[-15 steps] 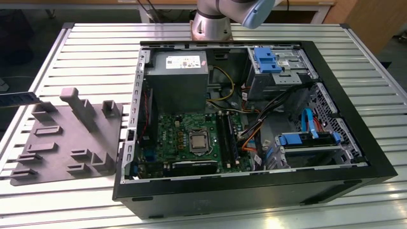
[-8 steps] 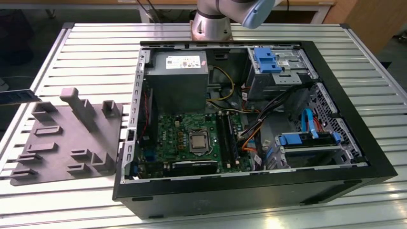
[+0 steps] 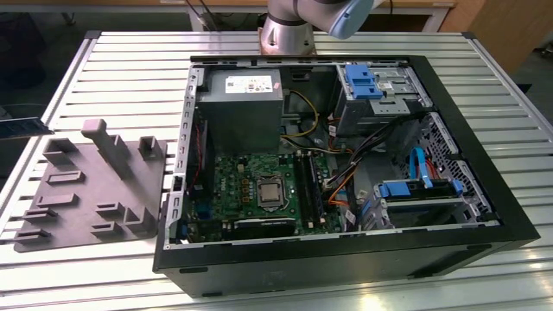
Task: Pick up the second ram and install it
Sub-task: 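Pick up the second ram and move it above second insertion slot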
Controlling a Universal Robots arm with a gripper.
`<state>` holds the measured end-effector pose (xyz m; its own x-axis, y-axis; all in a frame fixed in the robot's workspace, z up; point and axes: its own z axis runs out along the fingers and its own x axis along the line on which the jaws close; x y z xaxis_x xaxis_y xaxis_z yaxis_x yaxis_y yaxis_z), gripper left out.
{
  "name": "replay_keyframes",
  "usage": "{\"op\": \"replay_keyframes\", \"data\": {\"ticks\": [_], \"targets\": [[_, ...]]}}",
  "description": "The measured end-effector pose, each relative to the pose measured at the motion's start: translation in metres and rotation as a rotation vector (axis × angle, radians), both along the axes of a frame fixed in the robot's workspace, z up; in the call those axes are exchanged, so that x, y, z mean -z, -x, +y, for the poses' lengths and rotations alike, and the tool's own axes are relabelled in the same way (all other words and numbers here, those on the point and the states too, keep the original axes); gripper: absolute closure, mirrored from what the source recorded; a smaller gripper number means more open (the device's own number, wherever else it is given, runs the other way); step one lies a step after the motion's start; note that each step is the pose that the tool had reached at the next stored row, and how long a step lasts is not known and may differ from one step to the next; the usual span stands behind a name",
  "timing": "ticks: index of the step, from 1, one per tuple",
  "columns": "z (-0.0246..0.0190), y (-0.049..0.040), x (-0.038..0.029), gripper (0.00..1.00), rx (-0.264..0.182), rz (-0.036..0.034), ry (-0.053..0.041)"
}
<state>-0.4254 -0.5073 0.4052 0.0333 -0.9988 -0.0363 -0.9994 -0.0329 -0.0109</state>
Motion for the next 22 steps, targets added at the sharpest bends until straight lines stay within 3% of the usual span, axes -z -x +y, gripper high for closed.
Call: {"op": "replay_keyframes", "data": {"ticks": [22], "targets": [[0.0000, 0.0011, -0.0162, 0.88, 0.000, -0.0103, 0.0001]]}}
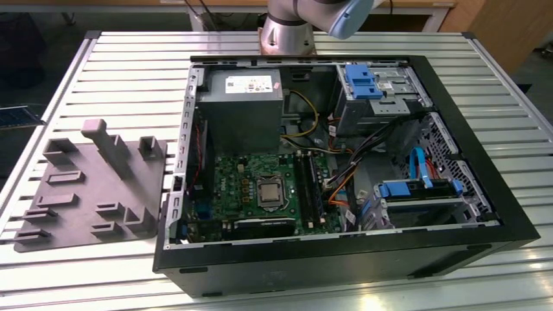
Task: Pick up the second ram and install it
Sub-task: 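Pick up the second ram and move it above second insertion slot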
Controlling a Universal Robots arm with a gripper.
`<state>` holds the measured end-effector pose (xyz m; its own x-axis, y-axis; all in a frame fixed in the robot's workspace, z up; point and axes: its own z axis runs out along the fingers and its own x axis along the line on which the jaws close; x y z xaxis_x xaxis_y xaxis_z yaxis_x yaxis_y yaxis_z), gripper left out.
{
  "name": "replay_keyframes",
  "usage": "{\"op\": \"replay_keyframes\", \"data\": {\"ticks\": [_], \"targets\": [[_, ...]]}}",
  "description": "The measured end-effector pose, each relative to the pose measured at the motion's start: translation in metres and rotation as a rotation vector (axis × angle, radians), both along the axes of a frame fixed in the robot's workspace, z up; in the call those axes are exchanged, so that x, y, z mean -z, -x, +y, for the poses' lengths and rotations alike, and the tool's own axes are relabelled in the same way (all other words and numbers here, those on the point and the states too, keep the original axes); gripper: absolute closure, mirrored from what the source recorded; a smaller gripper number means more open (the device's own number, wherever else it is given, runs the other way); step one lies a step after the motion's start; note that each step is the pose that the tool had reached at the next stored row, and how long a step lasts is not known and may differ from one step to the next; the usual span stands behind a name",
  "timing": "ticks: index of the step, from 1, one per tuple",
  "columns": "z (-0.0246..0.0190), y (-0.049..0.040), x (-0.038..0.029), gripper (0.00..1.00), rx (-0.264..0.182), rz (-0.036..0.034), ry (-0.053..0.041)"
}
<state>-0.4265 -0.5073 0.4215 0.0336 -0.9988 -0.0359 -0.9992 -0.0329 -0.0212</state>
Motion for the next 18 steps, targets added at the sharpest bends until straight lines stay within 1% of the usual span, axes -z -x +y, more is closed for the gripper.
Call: {"op": "replay_keyframes", "data": {"ticks": [6, 18], "targets": [[0.0000, 0.0003, -0.0036, 0.88, 0.000, -0.0028, -0.0001], [0.0000, -0.0013, -0.0037, 0.88, 0.000, -0.0027, -0.0001]]}}
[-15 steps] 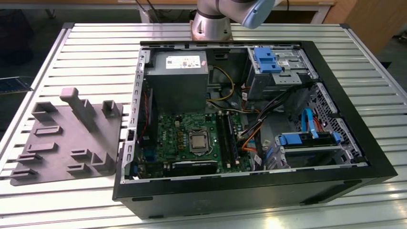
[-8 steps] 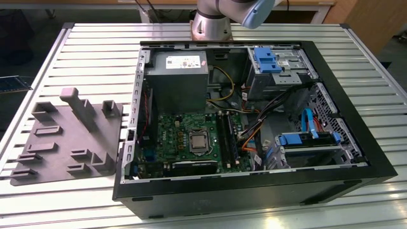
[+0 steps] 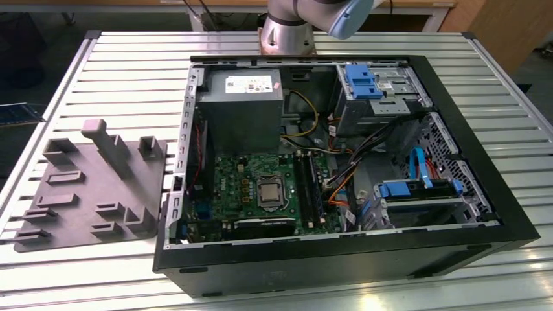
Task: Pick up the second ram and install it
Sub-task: 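Pick up the second ram and move it above second insertion slot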
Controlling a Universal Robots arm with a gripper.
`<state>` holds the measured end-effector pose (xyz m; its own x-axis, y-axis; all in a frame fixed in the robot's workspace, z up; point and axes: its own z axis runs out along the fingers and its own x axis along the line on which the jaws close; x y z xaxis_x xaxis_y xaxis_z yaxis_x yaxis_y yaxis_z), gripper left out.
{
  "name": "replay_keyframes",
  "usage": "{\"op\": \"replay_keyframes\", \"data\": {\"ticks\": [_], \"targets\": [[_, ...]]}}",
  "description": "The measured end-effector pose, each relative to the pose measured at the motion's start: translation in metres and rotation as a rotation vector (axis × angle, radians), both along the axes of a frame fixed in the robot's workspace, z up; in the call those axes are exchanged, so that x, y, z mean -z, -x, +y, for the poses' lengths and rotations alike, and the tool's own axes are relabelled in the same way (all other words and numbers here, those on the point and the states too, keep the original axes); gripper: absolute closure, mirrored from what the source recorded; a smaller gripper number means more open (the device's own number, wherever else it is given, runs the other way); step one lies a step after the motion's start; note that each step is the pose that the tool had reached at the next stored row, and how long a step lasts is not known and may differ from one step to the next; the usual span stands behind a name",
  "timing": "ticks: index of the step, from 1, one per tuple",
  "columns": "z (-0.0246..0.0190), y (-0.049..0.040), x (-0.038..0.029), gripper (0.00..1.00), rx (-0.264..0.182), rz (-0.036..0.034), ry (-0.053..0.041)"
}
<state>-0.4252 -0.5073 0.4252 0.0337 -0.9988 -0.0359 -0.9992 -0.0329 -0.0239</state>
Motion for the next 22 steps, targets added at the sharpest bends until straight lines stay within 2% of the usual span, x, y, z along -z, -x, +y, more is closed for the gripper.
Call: {"op": "replay_keyframes", "data": {"ticks": [22], "targets": [[0.0000, -0.0178, 0.0001, 0.88, 0.000, -0.0001, -0.0001]]}}
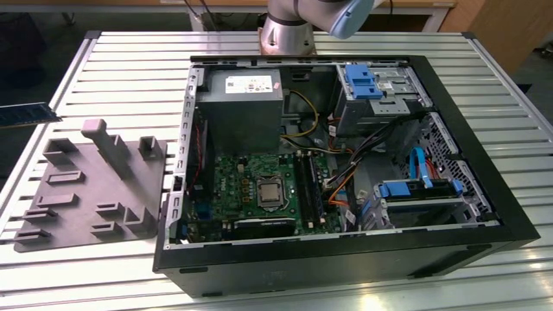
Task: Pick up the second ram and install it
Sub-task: 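Pick up the second ram and move it above second insertion slot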
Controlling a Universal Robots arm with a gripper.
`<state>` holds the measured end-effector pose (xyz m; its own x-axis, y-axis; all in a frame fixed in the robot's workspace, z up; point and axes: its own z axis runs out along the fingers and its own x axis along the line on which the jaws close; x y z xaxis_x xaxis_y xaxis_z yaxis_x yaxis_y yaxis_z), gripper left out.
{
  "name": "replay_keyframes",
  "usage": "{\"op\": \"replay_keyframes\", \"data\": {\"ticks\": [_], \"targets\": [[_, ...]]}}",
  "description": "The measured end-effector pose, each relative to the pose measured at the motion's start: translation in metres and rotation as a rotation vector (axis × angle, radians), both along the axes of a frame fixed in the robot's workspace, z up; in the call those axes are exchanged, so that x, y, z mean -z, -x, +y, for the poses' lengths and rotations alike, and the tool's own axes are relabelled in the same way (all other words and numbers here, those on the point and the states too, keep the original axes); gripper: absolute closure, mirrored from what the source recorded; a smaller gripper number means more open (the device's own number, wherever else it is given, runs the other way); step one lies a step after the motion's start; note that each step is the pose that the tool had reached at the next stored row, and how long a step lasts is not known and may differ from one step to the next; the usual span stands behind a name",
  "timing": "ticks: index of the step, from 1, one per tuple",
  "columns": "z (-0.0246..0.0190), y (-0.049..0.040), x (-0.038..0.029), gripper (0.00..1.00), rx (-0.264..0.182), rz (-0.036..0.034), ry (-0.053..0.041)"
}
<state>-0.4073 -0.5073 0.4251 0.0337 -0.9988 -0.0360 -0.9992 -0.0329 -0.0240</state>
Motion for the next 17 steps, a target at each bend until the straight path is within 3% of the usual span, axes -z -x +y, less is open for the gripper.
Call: {"op": "replay_keyframes", "data": {"ticks": [17], "targets": [[0.0000, -0.0117, 0.0000, 0.88, 0.000, 0.0000, 0.0001]]}}
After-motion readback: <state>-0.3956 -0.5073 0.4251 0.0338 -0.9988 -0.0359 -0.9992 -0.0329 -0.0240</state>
